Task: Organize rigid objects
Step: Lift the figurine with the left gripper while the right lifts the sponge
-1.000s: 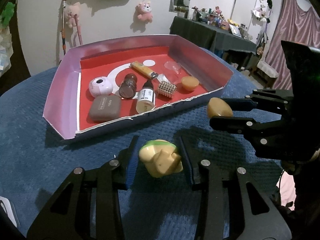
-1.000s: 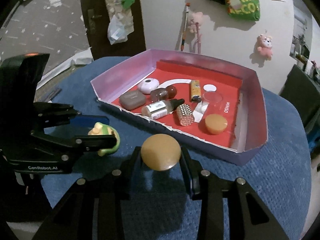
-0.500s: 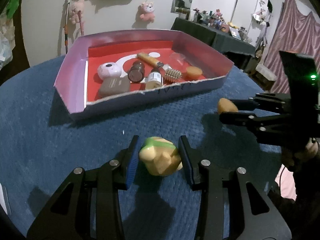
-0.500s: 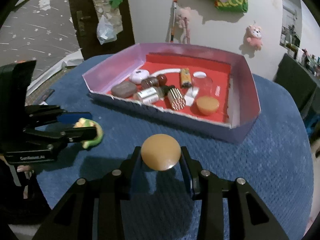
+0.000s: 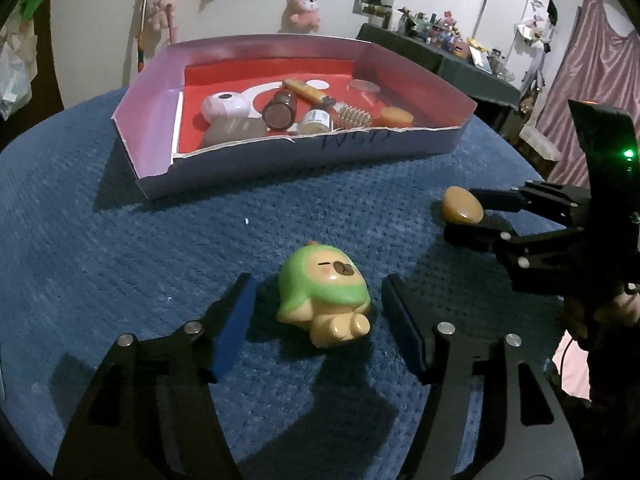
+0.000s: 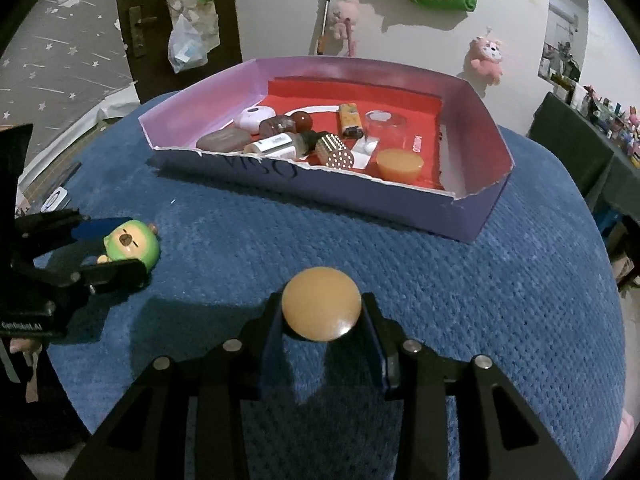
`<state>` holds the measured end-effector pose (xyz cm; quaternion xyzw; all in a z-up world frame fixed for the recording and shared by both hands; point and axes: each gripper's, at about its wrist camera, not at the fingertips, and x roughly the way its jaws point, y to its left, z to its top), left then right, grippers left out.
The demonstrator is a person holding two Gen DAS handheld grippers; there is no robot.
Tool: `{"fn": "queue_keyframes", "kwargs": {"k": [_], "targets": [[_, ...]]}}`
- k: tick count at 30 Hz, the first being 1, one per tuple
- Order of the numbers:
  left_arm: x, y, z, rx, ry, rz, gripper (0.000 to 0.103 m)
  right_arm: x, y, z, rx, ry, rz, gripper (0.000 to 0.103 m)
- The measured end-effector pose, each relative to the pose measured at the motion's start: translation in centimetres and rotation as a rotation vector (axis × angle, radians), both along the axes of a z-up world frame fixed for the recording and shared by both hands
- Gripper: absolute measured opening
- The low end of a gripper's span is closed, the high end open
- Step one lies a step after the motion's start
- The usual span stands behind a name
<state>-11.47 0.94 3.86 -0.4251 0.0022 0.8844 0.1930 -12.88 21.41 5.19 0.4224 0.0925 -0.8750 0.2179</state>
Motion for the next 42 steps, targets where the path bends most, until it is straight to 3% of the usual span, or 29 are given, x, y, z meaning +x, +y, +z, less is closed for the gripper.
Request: {"fn": "queue_keyframes", "kwargs": {"k": [2,3,9,13,21,24,25,27,29,42], "targets": [[-0.1,0.3,0.0,-0.002,0.002,0.007,0.064,0.0,0.0,0.0,0.004,-0.004,-0.001,0.064],[-0.2,0.3,0.0,0.0,0.001,0.011,0.064,0.1,-0.1,0.0,0.008,0.0,-0.004,0.065],[-0.2,0.5,-0.1,-0.02,0.01,0.021,0.064,-0.2,0.0,0.1,0.019,0.004,-0.021,0.065],[0.0,0.1,-0.1,-0.073,0.023,0.023,0.066,-0.4,0.1,0.1,0.012,-0.001,-0.022,0.066],[0.0,-0.6,-0.2,-0.057,0.023,0.021,0.068,-0.5,0.1,0.0,0.01,-0.008,-0.03,0.068],[0.0,-0.1,-0.2,-0.058,0.038,0.018,0.062,-0.6,-0.1,-0.1,0.025,-0.008,-0.035,0.068],[0.0,0.1,-0.2,-0.041,0.039,0.001,0.05,-0.6,-0.3,-0.1,0.029,-0.006,-0.037,0.068],[0.0,0.4,-0.1,-0.031,0.04,-0.006,0.044,-0.5,-0.4,-0.1,0.034,-0.002,-0.034,0.065],[0.0,0.7,0.1,-0.046,0.047,-0.013,0.044,-0.4,-0.5,-0.1,0.031,0.004,-0.025,0.039],[0.3,0.8,1.9,-0.005,0.077,-0.027,0.044,0.4,-1.0,2.0,-0.012,0.042,0.007,0.04]]}}
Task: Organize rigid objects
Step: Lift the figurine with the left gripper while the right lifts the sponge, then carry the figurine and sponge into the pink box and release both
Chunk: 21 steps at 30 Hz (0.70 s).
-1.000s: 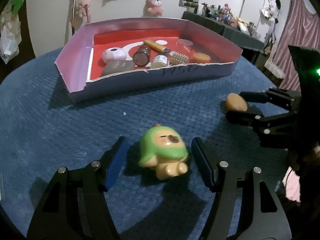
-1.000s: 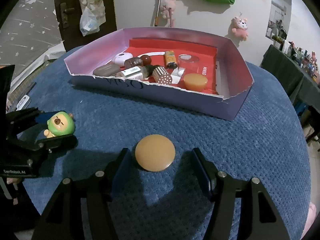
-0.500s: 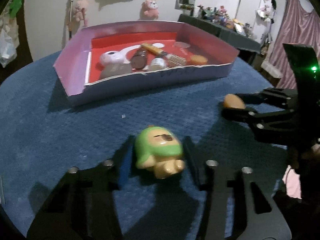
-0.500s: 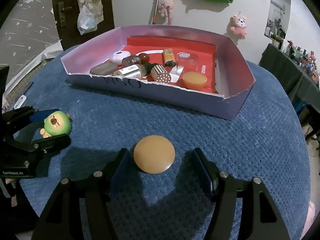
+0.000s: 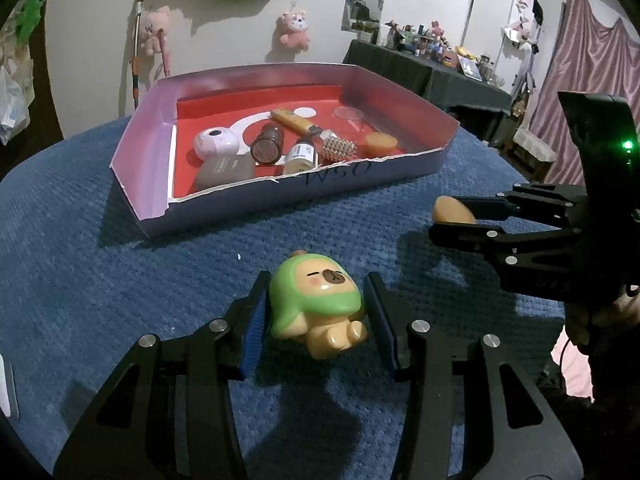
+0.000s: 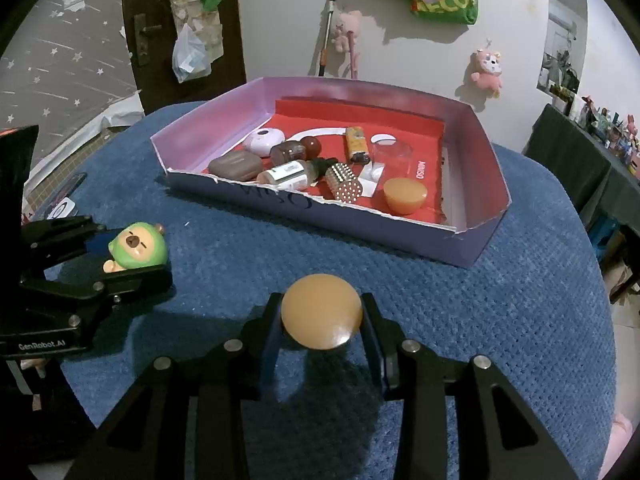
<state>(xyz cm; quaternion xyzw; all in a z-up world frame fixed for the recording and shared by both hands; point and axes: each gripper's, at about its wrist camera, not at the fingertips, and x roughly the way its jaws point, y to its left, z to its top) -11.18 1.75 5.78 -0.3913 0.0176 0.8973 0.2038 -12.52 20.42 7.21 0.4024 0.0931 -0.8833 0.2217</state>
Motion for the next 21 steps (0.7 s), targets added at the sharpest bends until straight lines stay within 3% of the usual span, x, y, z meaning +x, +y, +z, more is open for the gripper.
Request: {"fn": "queue_keyframes", "kwargs": {"k": [10,14,18,21], "targets": [[0.1,0.0,0.2,0.009,0.006,-0.006,0.044,0.1,0.0,-0.2,-0.002,-0.009,-0.001,0.04],[0.0,0.1,2.1,0.037,0.041,-0.017,0.044,0.2,0.1,-0.1,-0.008,-0.006,-0.004,0.04],[-3.1,0.6,5.7,0.039,0.072,-0.035,0.044,-0.5,0.5,2.3,-0.056,0.022,0.004,0.04],[-8.1,1.6,7.2,0.011,0.061,-0.065,0.044,-3.2,0.2,5.5,-0.074,0.057,0.01,0.04]]}}
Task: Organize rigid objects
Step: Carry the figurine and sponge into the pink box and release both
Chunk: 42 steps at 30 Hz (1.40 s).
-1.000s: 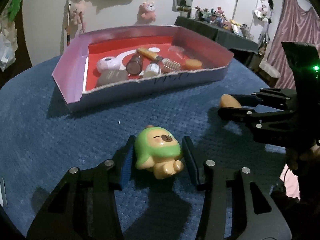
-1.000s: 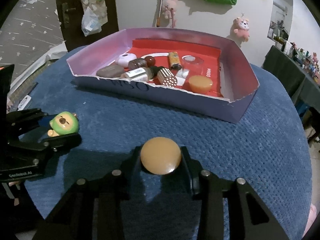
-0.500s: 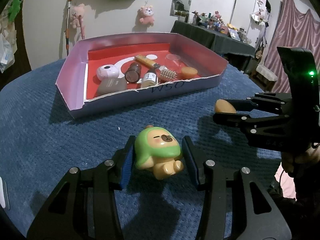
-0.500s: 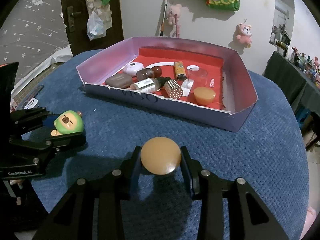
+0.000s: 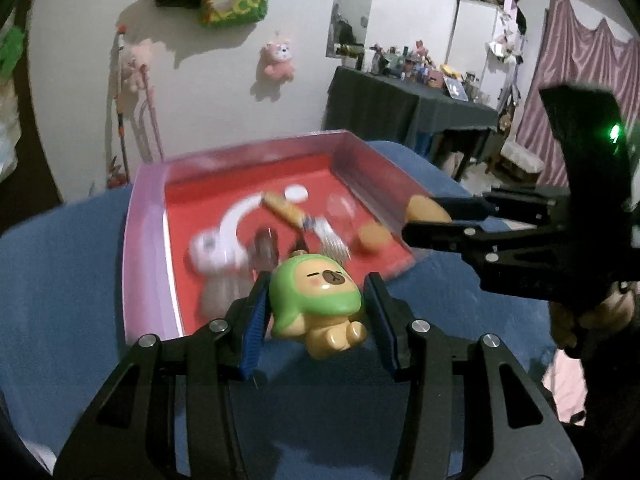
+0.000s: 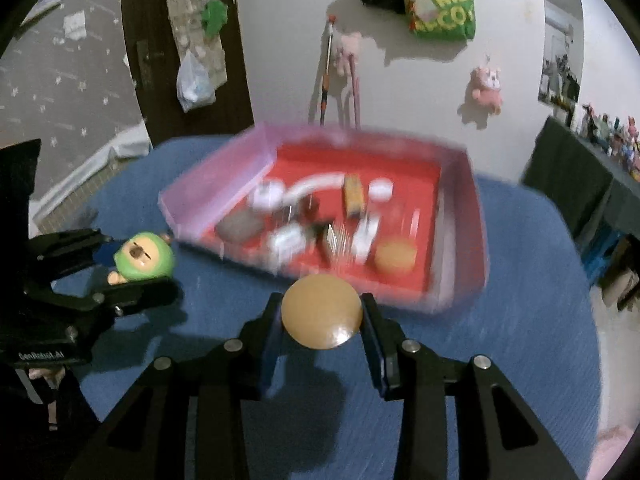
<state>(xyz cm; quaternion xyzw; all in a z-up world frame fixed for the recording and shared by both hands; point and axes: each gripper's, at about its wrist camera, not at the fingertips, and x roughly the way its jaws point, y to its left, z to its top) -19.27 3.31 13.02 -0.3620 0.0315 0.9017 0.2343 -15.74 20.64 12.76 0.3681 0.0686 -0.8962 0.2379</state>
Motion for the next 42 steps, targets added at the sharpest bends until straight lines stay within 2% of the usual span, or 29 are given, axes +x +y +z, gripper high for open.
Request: {"fn": "queue_keyframes", "kwargs": {"k": [4,6,9,12,18,24,29,42], "targets": [[-6.8,1.5,-0.3,-0.086,-0.046,-0.006,0.044,-6.2,-1.2,2.6,0.016,-0.023,-0.024,0.04],[-9.8,2.0,-1.2,-0.135,-0.087,0.002,0.044,-9.4,-2.2,2.6,0.068,-0.054,-0.042,0.04],[-13.2,2.5,-2.6,-0.158,-0.159,-0.004,0.044,-13.7,-3.4,1.8,0.15,-0.1,-0.068,0.04],[-15.2,3.0,-3.8,-0.209,-0.187,-0.007,0.044,-17.0,-4.2,0.3,0.213,-0.156,-0.085,0.04],[-17.6,3.2,-5.2,-0.237,-0.233,-0.011,0.044,-21.6,-5.0,-2.6,0.314,-0.256,-0.101,0.04],[-18.7,3.1,-6.6,-0.262,-0.28,0.001,0.044,-23.3,-5.9,-4.1,0.383,-0.298,-0.105,0.04],[-19.2,2.7,-7.3,-0.25,-0.312,0.008,0.044,-23.7,-6.3,-5.6,0.427,-0.323,-0.106,0.04],[-19.1,2.8,-7.2,-0.239,-0.319,0.02,0.045,-24.0,-6.0,-5.8,0.41,-0.34,-0.112,0.04]]}}
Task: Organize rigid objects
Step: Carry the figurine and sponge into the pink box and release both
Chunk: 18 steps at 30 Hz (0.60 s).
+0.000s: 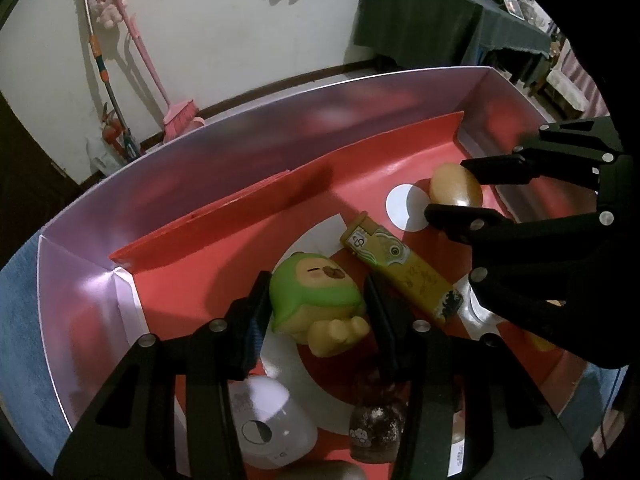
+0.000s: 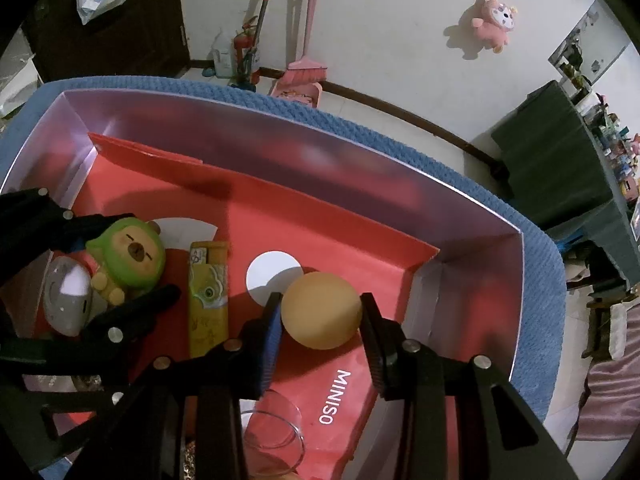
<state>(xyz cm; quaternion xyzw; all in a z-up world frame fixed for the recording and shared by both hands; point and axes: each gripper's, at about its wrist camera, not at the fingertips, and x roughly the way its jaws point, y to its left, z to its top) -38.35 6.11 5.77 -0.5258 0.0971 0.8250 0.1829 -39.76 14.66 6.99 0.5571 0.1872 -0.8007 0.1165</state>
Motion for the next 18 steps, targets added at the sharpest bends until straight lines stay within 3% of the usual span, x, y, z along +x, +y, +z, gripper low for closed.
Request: {"fn": "queue_keyframes", "kwargs": {"k": [6,9,18], "targets": [[0.2,0.0,0.5,0.002,0.011,-0.007,0.046,-0.4,0.1,0.0,-0.003,-0.002,0.002,0.04],[0.5,0.1,1.0,0.007,0.027,-0.014,0.057,-0.3,0.2,0.0,-0.004,-0.001,0.002,0.04],[1.2,0.3,1.5,-0.007,0.043,-0.015,0.057,0.1,0.3,0.4,-0.006,0.008,-0.003,0.041]]}}
